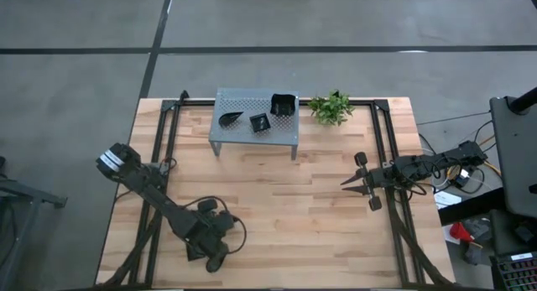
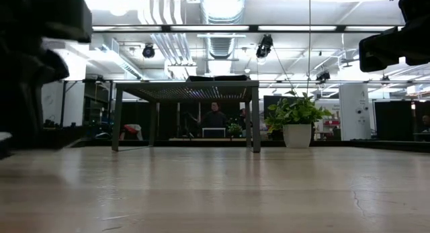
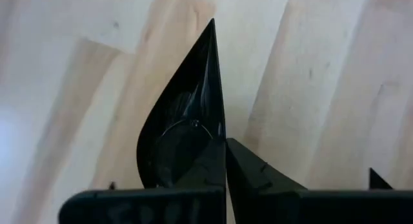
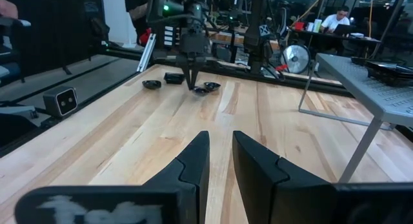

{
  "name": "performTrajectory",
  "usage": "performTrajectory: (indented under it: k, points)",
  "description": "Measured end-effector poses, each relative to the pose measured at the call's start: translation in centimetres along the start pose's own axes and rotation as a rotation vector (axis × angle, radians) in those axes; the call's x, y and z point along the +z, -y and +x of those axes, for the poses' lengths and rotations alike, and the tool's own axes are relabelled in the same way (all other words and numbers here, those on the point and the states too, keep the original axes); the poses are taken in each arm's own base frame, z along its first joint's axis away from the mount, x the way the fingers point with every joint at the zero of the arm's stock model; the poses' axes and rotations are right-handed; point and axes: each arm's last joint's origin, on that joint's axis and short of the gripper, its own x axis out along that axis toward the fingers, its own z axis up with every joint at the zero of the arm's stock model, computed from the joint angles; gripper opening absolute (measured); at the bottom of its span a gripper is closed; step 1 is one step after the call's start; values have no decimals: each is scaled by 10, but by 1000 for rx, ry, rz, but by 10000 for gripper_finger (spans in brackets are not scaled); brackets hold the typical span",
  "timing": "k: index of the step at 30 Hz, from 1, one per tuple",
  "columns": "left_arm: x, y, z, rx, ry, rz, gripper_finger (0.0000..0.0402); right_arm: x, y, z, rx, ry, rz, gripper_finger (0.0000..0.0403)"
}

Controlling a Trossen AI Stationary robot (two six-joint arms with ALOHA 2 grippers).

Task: Pick & Place Mini shaped plates
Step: Stack the black drop-shaped plate on top of the black drop-shaped plate on the shelf

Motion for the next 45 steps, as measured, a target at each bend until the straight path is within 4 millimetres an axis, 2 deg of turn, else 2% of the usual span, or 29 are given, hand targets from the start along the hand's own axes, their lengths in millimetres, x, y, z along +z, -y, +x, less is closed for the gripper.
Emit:
performTrajectory:
  k: [16, 29, 36, 45]
  points:
    - [31, 5, -41, 111, 23, 102, 0, 0, 0, 0, 0, 0, 0, 63]
    - [49, -3, -53, 174, 10, 164, 0, 0, 0, 0, 0, 0, 0, 63]
    - [59, -14, -63, 190, 40, 173, 0, 0, 0, 0, 0, 0, 0, 63]
    - [69, -38, -94, 215, 155, 172, 0, 0, 0, 0, 0, 0, 0, 63]
